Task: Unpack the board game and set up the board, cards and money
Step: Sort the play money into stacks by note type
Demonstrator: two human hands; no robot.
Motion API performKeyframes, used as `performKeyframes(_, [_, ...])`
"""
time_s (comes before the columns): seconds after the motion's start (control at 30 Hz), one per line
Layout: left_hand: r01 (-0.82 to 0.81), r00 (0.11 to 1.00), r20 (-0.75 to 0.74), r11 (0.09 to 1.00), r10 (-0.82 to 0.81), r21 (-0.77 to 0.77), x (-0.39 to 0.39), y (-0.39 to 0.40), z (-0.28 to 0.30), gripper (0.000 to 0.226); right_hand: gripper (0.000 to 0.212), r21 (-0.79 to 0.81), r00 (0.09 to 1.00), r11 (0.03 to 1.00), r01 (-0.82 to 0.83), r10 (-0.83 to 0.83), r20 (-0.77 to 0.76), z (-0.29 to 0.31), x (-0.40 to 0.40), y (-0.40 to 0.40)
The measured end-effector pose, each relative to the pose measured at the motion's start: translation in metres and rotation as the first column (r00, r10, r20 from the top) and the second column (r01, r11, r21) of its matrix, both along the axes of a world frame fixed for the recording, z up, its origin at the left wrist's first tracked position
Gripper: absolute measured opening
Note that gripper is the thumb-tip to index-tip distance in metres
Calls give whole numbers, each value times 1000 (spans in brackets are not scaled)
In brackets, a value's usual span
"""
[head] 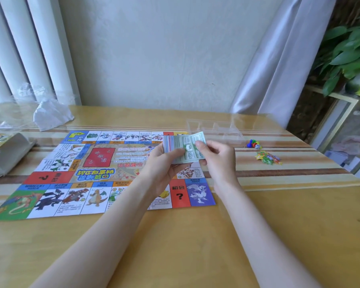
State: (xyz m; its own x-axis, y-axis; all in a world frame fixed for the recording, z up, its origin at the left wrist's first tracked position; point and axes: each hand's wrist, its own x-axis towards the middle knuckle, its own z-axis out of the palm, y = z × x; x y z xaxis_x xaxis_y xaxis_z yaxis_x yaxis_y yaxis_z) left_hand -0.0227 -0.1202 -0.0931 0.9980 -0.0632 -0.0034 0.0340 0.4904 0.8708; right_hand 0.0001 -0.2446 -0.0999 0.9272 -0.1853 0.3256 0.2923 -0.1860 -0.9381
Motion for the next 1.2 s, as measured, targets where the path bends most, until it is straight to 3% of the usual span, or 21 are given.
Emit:
performKeyframes(0.1, [-51,999,18,999,50,5,-1,0,-1,16,37,40,998,997,-62,62,-6,-2,-4,7])
performKeyframes(0.3, [-56,997,54,998,56,12,-2,-4,-1,16,6,93,1000,996,-5,6,-14,-1,-6,11])
performKeyframes(0.47, [-38,999,31,999,39,-29,-1,-1,1,15,14,118,997,991,71,-75,32,0,-3,4])
performKeyframes(0.73, [9,1000,28,1000,-9,21,4,-2,-2,19,10,151,999,988,39,-39,-7,1,-1,4])
performKeyframes(0.9, [-54,999,3,998,54,42,3,1,-3,23,11,170,989,978,-124,135,-54,5,-6,4])
performKeyframes(1.03, [31,1000,-6,999,-31,-7,3,3,0,21,10,225,974,959,-174,202,-106,3,-7,1])
performKeyframes(1.13, [86,996,-12,993,-87,-79,2,1,3,18,29,226,989,970,-94,116,-89,1,-3,1])
performKeyframes(1.2, [36,999,-2,999,-36,-2,2,0,1,18,49,205,991,974,-96,112,-69,1,-3,2])
